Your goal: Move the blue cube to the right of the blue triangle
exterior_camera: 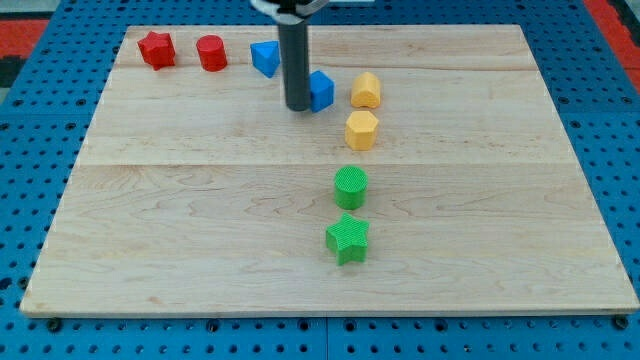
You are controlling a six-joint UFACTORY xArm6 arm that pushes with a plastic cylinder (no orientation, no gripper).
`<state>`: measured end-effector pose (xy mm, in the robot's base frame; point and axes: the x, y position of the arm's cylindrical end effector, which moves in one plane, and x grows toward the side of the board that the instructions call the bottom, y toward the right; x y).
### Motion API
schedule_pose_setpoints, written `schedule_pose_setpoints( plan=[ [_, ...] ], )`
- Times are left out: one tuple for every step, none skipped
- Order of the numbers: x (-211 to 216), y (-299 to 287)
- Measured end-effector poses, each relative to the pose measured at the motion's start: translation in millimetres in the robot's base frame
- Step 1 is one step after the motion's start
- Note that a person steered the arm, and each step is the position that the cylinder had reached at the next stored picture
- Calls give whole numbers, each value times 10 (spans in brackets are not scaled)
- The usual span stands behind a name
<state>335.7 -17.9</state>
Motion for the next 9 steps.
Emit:
schedule_pose_setpoints(
  plan=[
    [-156, 291],
    [-219, 623],
    [-329, 830],
    [-348, 1086],
    [-369, 1384],
    [-266, 1703],
    [57, 1855],
    [106, 1549],
    [11, 1367]
  ],
)
